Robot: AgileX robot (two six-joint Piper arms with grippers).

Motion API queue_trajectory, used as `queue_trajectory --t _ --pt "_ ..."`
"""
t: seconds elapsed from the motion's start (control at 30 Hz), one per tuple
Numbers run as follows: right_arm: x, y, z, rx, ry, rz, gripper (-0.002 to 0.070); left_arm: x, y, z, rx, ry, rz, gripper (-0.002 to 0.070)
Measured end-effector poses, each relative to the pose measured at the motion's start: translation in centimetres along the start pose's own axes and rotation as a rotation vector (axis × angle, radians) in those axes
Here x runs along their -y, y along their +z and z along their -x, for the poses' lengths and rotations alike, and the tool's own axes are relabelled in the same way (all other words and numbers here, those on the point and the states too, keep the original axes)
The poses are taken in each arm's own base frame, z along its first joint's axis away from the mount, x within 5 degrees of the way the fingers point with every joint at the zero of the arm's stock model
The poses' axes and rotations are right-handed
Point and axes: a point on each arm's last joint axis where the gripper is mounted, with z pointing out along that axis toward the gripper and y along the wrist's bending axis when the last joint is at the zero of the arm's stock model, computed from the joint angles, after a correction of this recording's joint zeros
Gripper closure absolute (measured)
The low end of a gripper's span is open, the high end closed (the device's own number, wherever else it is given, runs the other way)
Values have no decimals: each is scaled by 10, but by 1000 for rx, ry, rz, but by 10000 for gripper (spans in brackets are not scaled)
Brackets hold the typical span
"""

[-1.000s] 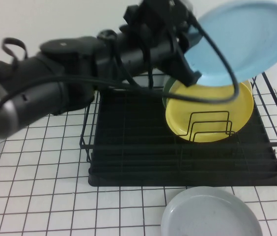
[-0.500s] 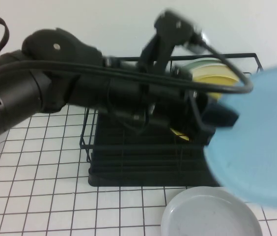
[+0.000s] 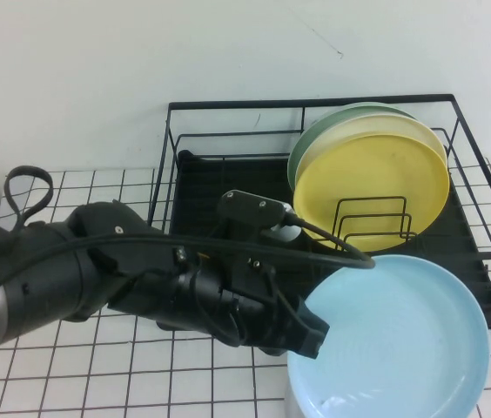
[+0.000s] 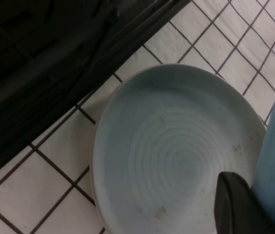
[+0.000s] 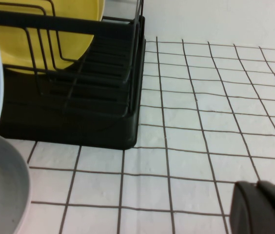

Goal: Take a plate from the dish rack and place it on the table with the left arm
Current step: Place the plate from the table

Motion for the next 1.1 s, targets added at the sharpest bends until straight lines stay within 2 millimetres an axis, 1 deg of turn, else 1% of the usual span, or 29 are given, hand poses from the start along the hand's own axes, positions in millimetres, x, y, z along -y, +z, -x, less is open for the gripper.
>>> queue_trajectory --t 0.2,0.27,0.43,0.57,0.63,0.67,0.7,0.8,0.87,0.93,0.97,1.03,1.1 --pt "0 0 0 0 0 0 678 -1 1 0 15 -26 5 597" --pt "0 0 0 0 0 0 678 -3 3 -5 8 -53 2 597" --pt "0 0 0 0 0 0 678 -13 17 -21 -45 -127 8 597" --pt "0 0 0 0 0 0 678 -19 25 -27 -67 -160 16 591" --pt "0 0 0 0 0 0 678 -21 26 -27 -59 -157 24 555" --pt "0 0 0 0 0 0 678 -21 26 -26 -53 -151 28 515" --pt "0 0 0 0 0 0 678 -21 26 -26 -45 -151 31 473" --pt "0 0 0 0 0 0 678 -21 26 -25 -39 -150 27 299" --pt "0 0 0 0 0 0 678 -21 26 -25 -36 -150 22 223" --pt "0 0 0 0 0 0 678 -21 26 -25 -35 -151 22 200" --pt "0 0 0 0 0 0 678 -21 26 -25 -35 -149 22 200" --pt "0 0 0 0 0 0 678 -21 26 -25 -35 -151 21 224" --pt "0 0 0 0 -2 0 678 -18 23 -23 -24 -144 19 273"
